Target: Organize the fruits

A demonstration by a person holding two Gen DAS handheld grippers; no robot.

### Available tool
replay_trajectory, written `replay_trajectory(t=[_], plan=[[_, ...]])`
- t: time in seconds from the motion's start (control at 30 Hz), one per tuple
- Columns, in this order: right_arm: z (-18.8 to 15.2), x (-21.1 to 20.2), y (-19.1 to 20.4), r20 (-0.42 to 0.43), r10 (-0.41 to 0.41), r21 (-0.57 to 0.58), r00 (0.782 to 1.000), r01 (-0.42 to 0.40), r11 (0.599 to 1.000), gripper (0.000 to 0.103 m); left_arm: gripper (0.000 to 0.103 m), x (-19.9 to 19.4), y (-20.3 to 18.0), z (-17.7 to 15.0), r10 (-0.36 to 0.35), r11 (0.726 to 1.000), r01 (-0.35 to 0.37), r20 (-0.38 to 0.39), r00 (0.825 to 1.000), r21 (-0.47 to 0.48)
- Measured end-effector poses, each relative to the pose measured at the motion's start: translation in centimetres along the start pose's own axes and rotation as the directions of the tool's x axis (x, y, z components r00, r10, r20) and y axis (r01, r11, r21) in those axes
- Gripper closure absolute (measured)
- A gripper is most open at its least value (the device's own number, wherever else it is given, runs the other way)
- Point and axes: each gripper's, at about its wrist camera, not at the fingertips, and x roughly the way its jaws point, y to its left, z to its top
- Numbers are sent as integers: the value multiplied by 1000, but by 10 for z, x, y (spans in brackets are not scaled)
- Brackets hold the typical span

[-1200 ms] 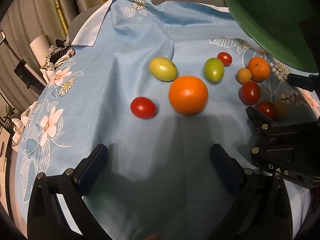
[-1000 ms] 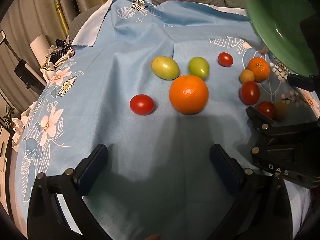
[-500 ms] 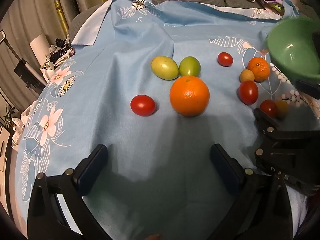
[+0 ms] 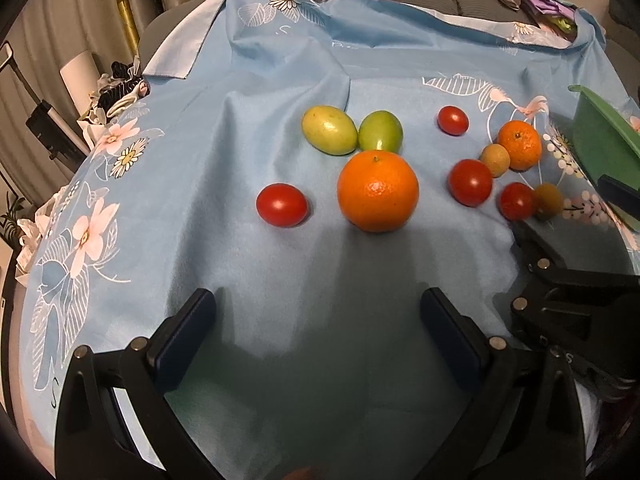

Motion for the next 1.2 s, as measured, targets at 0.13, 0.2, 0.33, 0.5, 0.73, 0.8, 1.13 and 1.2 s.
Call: replay_trajectory(t=[0.13,0.2,0.33,0.5,0.73,0.8,1.13,1.2], plan=[[-2,1,-1,-8,9,18,1000,-9,1000,9,1,1,3,2,-28,999,27,-24,999,-20],[-3,2,-6,-19,51,42,998,-50,998,9,5,-1,9,4,-61,997,59,-33,998,-54],[-5,9,-22,-86,270,138,959,-257,957,8,6,-17,27,9,-159,976,157,-1,987,-154],[0,-7,-44,-20,364,234,931,-350,907,8,6,-40,43,17,-163,967,173,65,984,-189],[29,-33,-52,30,495,245,868,-487,838,14,13,-46,57,27,-263,927,273,72,962,-257],[44,-36,-46,16,487,193,873,-481,855,24,15,-51,56,35,-273,926,284,77,959,-250],[66,-13,-66,48,497,221,867,-494,841,47,33,-25,36,76,-367,906,369,50,929,-207],[69,-1,-69,29,500,233,866,-492,839,54,41,-9,26,75,-384,905,378,8,923,-196]])
